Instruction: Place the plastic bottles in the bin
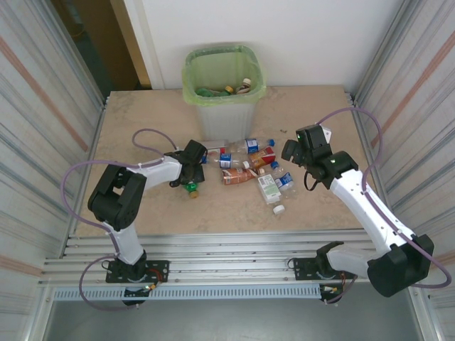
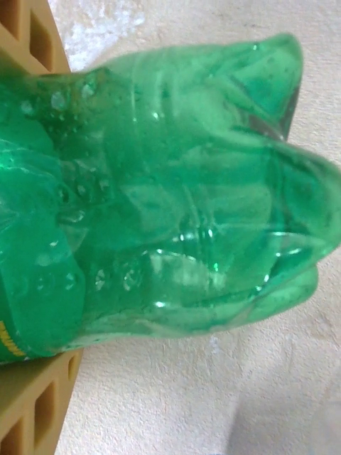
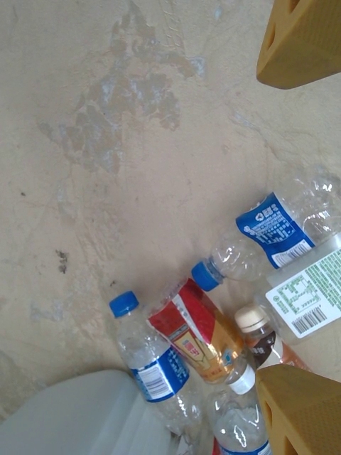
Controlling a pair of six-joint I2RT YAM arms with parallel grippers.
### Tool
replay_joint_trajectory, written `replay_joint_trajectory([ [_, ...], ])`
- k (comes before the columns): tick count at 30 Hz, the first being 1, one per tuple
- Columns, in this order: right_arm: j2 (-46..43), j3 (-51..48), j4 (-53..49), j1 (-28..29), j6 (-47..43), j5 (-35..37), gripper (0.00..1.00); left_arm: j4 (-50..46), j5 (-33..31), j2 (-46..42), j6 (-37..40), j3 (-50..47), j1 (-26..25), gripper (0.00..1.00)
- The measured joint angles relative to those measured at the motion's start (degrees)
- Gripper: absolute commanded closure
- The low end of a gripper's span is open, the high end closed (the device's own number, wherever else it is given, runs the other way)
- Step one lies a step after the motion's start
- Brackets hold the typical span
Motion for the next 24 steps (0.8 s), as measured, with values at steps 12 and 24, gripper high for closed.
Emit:
replay_joint_trajectory([
  [12, 0.15, 0.00, 0.09, 0.00, 0.11, -0.02, 0.02, 0.31, -0.11, -2.32, 0.11, -2.32, 0.55, 0.46],
  [24, 0.15, -1.11, -0.07, 0.00, 0.15, 0.02, 0.02, -2.86, -6.51, -21.29, 4.52, -3.50, 1.53, 0.46],
])
